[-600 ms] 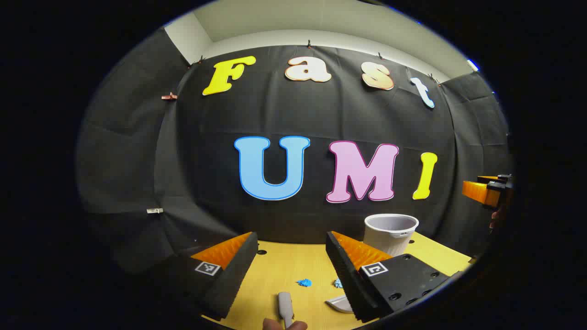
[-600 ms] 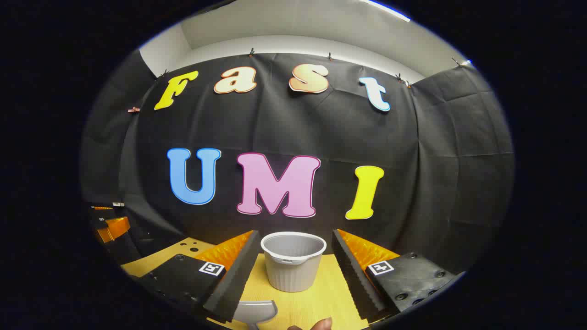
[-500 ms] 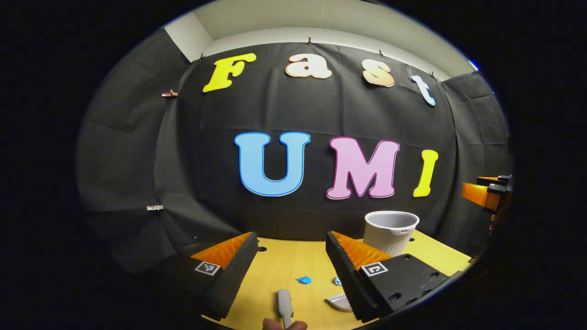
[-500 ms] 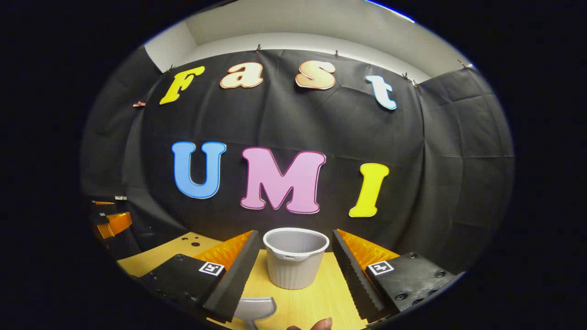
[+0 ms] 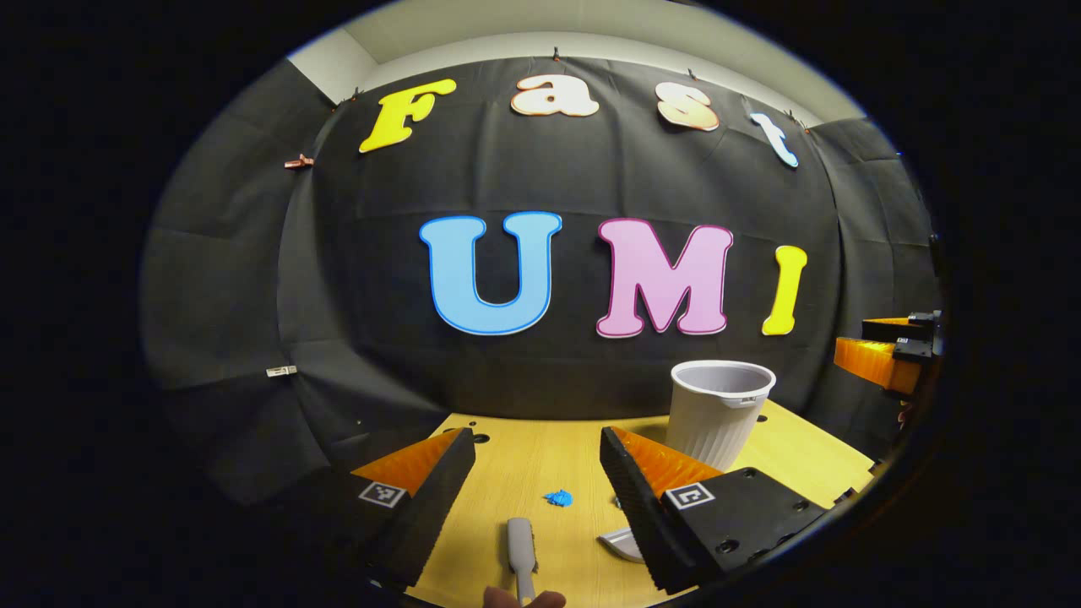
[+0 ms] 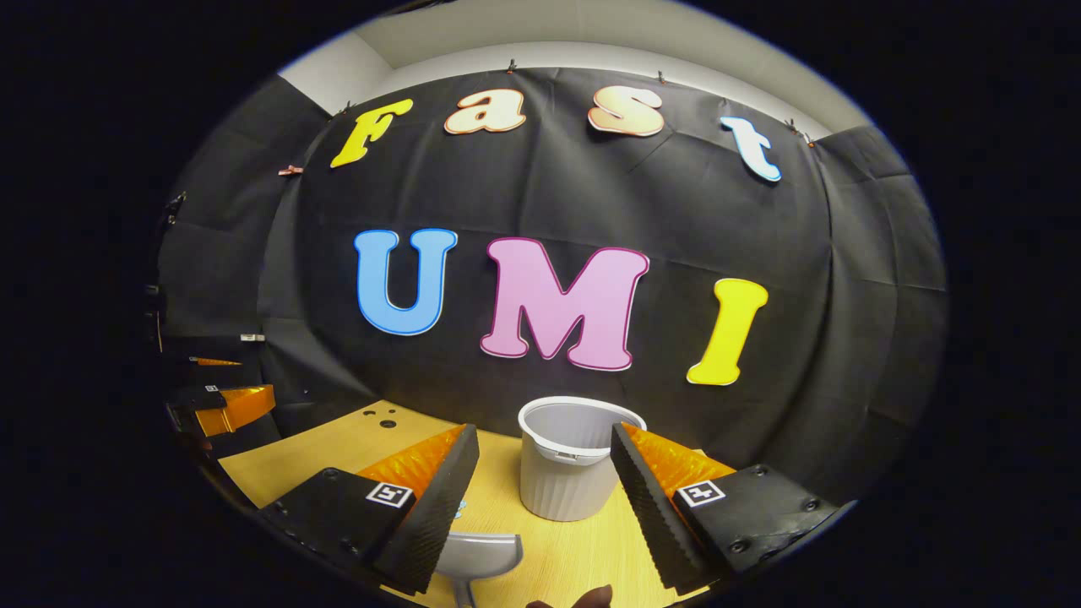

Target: Pick up the small broom and dustpan from the desktop, sweep the trash into the dustpan with the broom, and then empty the trash into the garbage bin.

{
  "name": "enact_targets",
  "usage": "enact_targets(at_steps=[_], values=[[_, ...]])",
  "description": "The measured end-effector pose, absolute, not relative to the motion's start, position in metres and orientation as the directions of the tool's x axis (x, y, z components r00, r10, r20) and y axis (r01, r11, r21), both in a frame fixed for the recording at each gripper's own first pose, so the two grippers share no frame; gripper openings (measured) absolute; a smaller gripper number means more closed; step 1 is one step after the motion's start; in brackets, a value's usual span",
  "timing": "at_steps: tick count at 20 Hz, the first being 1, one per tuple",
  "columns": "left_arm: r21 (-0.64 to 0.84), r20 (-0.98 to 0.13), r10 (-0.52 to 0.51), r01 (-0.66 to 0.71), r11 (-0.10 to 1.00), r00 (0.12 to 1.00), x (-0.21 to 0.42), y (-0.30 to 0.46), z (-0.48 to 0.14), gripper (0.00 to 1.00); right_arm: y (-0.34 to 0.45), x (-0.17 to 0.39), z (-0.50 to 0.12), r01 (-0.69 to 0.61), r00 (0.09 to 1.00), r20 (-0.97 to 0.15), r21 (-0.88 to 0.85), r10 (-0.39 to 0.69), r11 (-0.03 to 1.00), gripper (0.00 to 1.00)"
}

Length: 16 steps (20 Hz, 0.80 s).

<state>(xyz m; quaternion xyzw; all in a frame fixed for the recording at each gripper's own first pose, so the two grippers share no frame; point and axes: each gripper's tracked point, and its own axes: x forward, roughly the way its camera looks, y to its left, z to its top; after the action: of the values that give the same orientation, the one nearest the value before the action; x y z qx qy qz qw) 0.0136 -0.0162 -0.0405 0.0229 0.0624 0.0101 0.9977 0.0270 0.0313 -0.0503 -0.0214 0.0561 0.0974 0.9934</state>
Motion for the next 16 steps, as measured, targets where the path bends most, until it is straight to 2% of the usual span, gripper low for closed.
enact_targets(at_steps=[3, 7, 9, 11, 16], values=[[0.061, -0.153, 0.063, -0.055, 0.997, 0.986, 0.019, -0.014, -0.055, 0.95, 0.036, 0.031, -0.081, -0.251, 0.953, -0.181, -0.014, 0.244, 0.968, 0.97], [0.056, -0.261, 0.082, -0.070, 0.996, 0.962, 0.028, -0.007, -0.096, 0.95, 0.049, 0.010, -0.155, -0.344, 0.857, -0.418, -0.026, 0.302, 0.939, 0.97], [0.075, -0.295, 0.068, -0.048, 0.996, 0.953, 0.034, -0.002, -0.112, 0.94, 0.065, -0.009, -0.198, -0.403, 0.740, -0.583, 0.015, 0.336, 0.915, 0.97], [0.100, -0.318, 0.041, -0.009, 0.995, 0.947, 0.042, 0.001, -0.124, 0.94, 0.073, -0.043, -0.243, -0.416, 0.575, -0.757, 0.057, 0.311, 0.908, 0.96], [0.097, -0.358, -0.005, 0.042, 0.994, 0.934, 0.051, 0.008, -0.146, 0.94, 0.080, -0.088, -0.334, -0.323, 0.274, -0.933, 0.140, 0.234, 0.936, 0.96]])
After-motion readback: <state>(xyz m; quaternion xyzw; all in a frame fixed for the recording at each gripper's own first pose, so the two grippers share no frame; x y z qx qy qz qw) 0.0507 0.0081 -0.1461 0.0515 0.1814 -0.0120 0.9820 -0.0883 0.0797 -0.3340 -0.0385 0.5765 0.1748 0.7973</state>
